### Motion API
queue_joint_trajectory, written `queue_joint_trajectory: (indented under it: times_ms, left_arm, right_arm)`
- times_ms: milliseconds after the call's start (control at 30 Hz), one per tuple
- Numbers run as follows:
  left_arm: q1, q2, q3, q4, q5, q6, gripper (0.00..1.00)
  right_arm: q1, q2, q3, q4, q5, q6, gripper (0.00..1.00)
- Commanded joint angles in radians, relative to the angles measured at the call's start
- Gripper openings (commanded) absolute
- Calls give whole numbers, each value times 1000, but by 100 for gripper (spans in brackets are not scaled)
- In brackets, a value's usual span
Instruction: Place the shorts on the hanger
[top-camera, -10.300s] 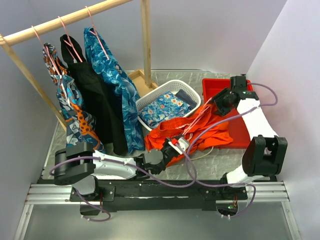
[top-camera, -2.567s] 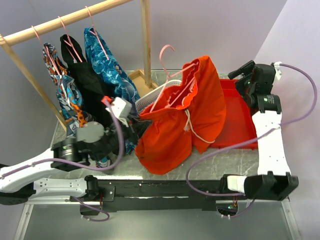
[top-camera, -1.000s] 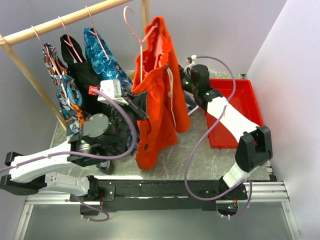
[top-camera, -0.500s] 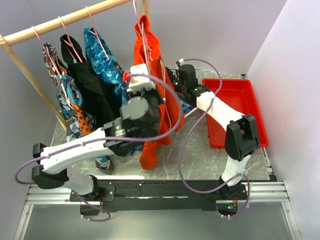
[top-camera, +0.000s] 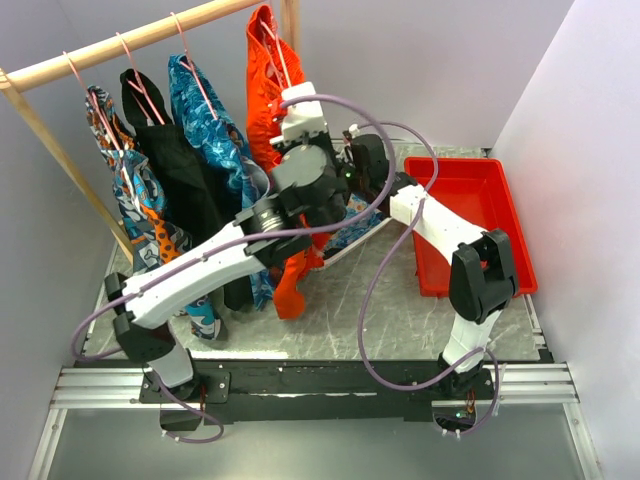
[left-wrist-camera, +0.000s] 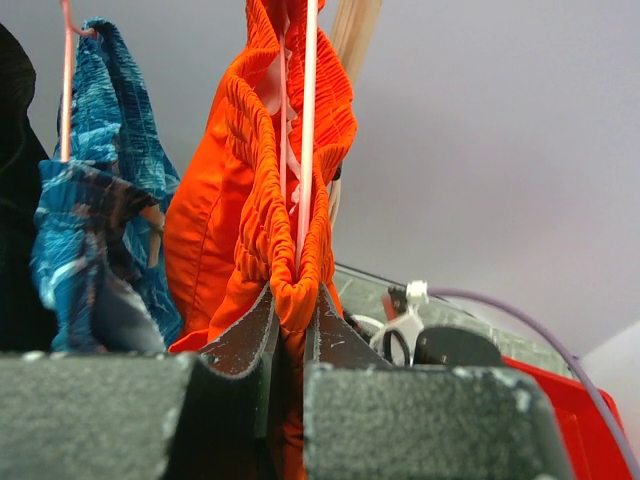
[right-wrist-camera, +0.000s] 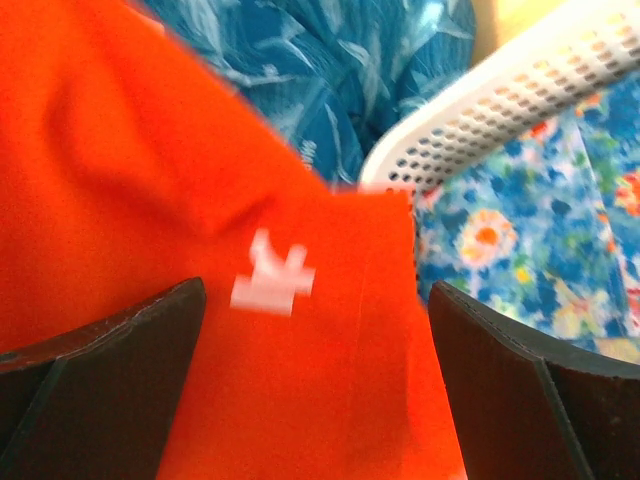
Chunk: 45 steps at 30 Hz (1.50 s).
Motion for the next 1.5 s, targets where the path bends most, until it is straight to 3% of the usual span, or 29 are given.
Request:
queue_joint_trajectory:
  times_ms: [0, 700, 1467]
  left_arm:
    - [38, 32, 100, -19, 51, -47, 1]
    - [196, 176, 297, -214, 108, -171, 1]
    - [327, 199, 323, -355, 186, -316, 1]
  right_arm:
    - [8, -72, -27, -32, -26, -59, 100]
    - [11, -321, -272, -138, 88, -136, 100]
    - [25, -474, -401, -172, 114, -164, 100]
